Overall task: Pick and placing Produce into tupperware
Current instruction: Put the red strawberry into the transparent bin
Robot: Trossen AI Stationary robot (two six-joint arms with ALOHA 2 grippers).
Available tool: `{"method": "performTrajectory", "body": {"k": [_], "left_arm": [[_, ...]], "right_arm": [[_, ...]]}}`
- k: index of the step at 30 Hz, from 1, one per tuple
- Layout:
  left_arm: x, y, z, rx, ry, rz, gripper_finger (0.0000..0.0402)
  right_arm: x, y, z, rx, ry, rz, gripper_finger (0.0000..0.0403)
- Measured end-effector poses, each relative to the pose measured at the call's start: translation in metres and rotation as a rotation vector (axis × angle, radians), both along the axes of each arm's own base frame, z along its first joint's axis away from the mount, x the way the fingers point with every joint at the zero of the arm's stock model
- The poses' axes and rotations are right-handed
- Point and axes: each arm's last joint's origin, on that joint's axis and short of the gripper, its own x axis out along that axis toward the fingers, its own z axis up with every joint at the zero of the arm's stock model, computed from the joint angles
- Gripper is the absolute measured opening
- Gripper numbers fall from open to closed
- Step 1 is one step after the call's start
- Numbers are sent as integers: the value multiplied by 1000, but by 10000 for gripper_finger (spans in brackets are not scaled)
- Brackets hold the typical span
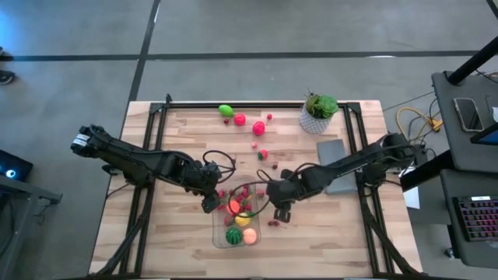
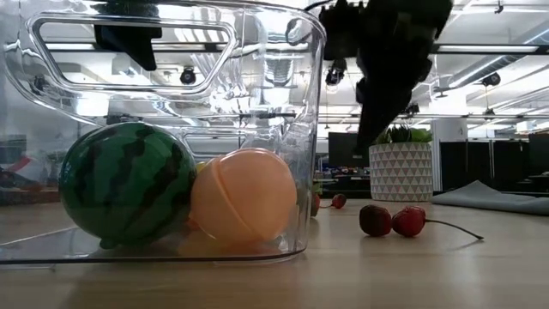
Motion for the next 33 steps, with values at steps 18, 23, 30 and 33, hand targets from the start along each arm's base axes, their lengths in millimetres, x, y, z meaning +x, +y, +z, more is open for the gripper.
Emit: {"method": "performTrajectory", "body": {"k": [18, 23, 30, 33], "left_arm": [[-1, 0, -4, 5, 13, 0, 235], [-1, 1, -6, 6, 19, 0, 235], [-3, 1, -9, 10, 34, 2, 235], [-4, 1, -9, 8, 30, 2, 235]], "right_arm": [[9, -15, -42, -101, -178, 32, 299], [26, -17, -53, -105, -150, 71, 299], [39, -16, -64, -125, -106, 77, 291], [41, -17, -70, -138, -82, 71, 282]]}}
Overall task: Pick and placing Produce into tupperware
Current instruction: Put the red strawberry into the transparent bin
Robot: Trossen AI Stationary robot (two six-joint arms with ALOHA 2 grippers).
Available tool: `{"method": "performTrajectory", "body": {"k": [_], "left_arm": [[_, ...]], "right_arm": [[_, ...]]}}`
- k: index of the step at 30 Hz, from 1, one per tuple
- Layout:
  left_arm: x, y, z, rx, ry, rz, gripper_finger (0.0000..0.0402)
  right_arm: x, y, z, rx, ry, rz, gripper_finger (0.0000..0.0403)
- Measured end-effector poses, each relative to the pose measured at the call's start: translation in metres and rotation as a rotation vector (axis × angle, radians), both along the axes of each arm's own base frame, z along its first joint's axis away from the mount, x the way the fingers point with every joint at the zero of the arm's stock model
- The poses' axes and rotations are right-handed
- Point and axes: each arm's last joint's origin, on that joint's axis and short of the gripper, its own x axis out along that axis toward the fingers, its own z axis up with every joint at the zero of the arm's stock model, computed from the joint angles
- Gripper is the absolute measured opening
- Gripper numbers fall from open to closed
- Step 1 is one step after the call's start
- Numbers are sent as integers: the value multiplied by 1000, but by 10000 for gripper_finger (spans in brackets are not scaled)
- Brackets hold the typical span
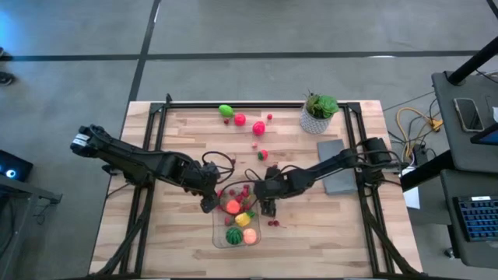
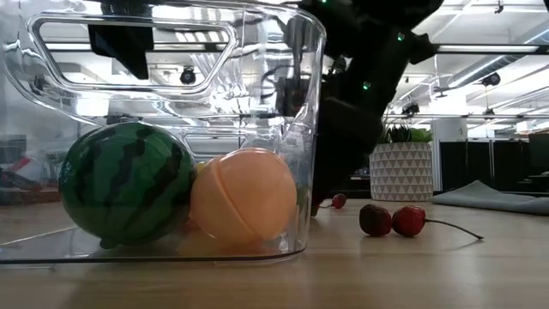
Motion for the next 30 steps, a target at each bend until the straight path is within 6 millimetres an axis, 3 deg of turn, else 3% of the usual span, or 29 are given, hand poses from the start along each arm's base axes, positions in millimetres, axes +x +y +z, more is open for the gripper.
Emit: {"method": "performTrajectory", "body": {"k": [14, 30], "left_arm": [[-1, 0, -3, 5, 9, -4, 235], [-1, 0, -3, 2, 7, 1, 235]], "right_arm": [[5, -1, 2, 2, -15, -9, 188], [4, -1, 1, 0, -8, -8, 144]]}}
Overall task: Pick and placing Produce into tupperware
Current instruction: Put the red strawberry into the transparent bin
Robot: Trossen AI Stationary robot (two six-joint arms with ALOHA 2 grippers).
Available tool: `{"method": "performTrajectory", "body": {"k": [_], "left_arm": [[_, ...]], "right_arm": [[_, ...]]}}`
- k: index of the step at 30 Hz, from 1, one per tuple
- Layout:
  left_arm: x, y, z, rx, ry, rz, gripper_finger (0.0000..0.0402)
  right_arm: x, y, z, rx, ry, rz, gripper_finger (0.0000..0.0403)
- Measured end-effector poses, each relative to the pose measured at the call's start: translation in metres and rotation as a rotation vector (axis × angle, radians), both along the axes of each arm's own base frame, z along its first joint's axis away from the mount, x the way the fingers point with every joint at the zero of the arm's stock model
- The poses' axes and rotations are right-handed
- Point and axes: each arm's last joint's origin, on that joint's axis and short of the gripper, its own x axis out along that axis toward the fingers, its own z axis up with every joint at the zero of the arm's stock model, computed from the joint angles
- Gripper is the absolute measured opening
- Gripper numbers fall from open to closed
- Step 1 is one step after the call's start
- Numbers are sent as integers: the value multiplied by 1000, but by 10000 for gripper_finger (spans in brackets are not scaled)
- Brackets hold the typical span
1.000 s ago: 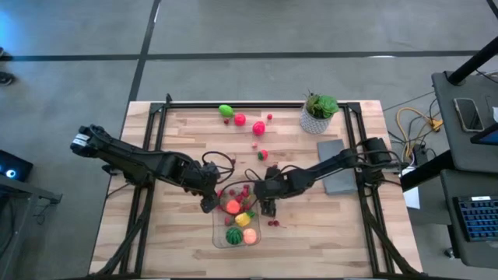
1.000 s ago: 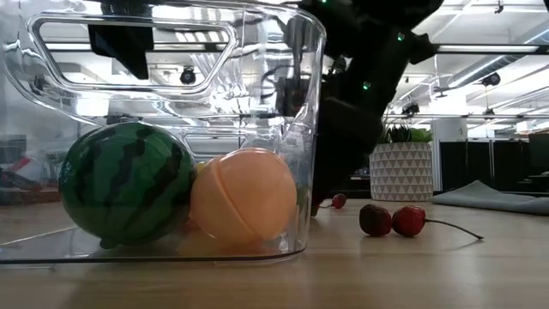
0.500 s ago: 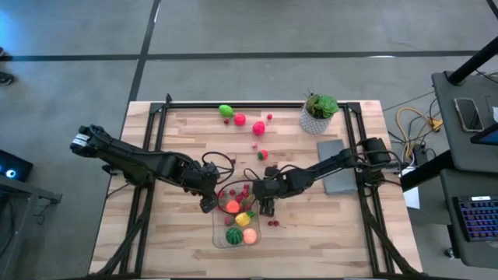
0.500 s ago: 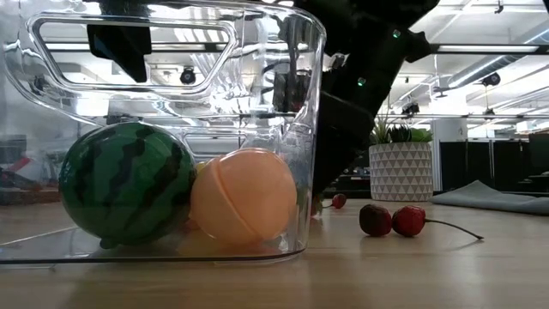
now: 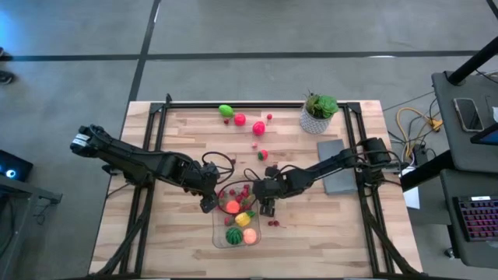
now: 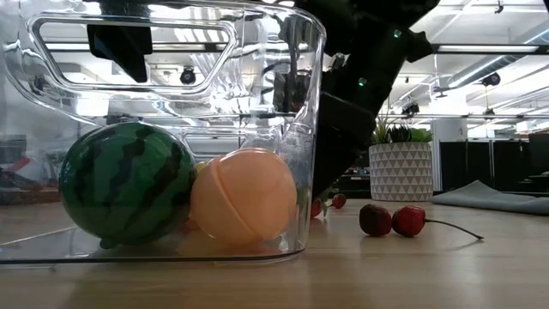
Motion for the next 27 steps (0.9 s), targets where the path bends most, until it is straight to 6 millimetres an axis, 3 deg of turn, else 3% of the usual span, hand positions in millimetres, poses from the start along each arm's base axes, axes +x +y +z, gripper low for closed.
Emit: {"method": "performTrajectory", "body": {"k": [15, 23, 27], "left_arm": [[0, 0, 0, 0, 0, 0, 235], [0, 0, 0, 3, -1, -6, 235], [0, 0, 0, 3, -2, -6, 235]], "right_arm": [[-5, -1, 3, 1, 39, -20, 144], [-9, -2, 27, 5, 4, -27, 144], [-15, -4, 48, 23, -34, -59, 144]]}}
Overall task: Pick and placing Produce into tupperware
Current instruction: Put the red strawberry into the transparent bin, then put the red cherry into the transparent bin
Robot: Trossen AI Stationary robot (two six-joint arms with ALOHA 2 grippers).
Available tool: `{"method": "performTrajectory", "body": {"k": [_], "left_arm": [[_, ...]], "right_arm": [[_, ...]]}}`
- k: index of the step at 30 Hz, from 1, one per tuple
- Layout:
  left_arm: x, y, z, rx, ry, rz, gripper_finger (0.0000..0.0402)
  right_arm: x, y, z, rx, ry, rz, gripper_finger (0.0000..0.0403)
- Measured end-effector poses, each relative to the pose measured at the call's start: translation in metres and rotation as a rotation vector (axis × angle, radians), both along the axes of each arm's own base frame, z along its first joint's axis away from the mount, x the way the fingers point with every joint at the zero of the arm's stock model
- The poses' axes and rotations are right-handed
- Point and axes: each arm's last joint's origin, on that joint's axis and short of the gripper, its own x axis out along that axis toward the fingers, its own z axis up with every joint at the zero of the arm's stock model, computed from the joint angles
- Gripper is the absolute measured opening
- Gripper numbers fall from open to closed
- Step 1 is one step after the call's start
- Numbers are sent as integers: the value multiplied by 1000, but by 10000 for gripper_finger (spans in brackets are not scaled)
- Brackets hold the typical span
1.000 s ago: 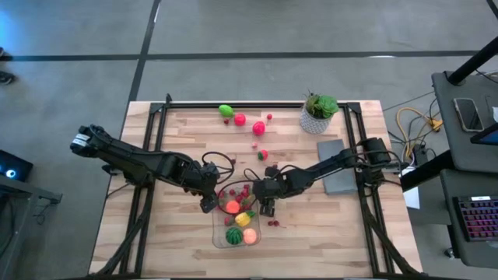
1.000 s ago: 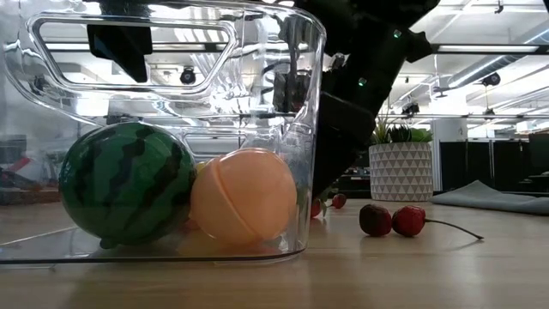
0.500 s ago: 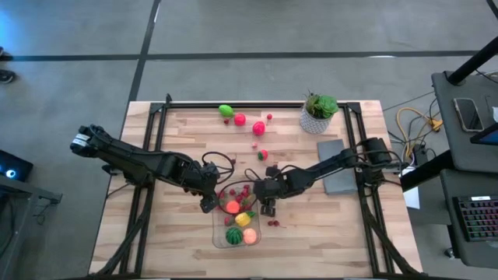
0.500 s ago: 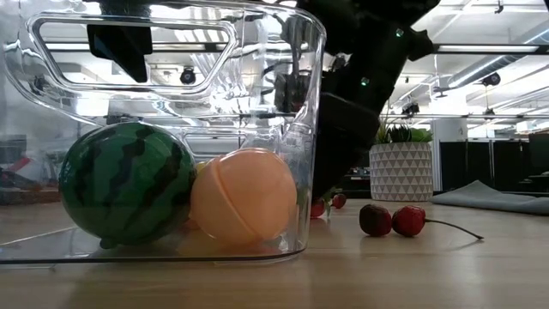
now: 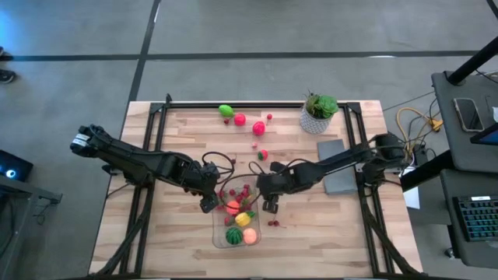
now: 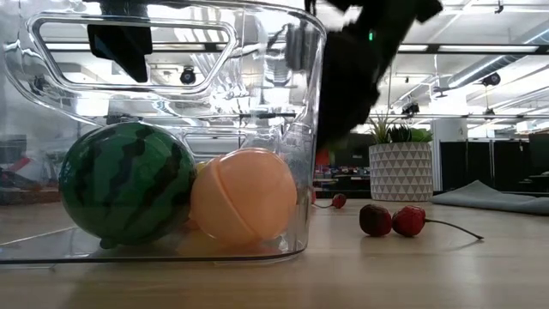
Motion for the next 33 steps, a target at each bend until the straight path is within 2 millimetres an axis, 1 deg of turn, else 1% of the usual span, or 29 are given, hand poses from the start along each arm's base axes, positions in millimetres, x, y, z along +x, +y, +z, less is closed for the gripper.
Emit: {"method": "performTrajectory", "body": {"k": [4, 7, 9, 11, 13, 15, 19, 22, 26, 30, 33], "left_arm": [[0, 0, 0, 1, 0, 0, 235], [0, 0, 0, -1, -6, 0, 235], [1, 0, 0, -1, -8, -1, 235], [1, 0, 1, -2, -12, 0, 235], [3, -1, 4, -9, -38, 0, 235], [3, -1, 9, -6, -58, 6, 235], [-5, 1, 21, -13, -112, 16, 235], [-14, 4, 29, -23, -145, 19, 235], [-29, 10, 37, -20, -187, 31, 235], [-44, 15, 42, -5, -210, 46, 235], [-52, 18, 44, 18, -207, 58, 235]], "right_arm": [[-5, -2, 31, -2, -76, -13, 144], [-7, -3, 61, 4, -173, -17, 144], [-5, -2, 77, 15, -226, -6, 144], [-1, 0, 89, 33, -261, 28, 144], [6, 2, 95, 55, -275, 71, 144], [15, 6, 97, 86, -281, 97, 144], [31, 12, 88, 138, -244, 155, 144], [37, 13, 91, 142, -251, 200, 150], [38, 13, 96, 125, -271, 231, 162], [39, 9, 96, 133, -268, 214, 176], [43, 3, 90, 149, -256, 175, 191]]}}
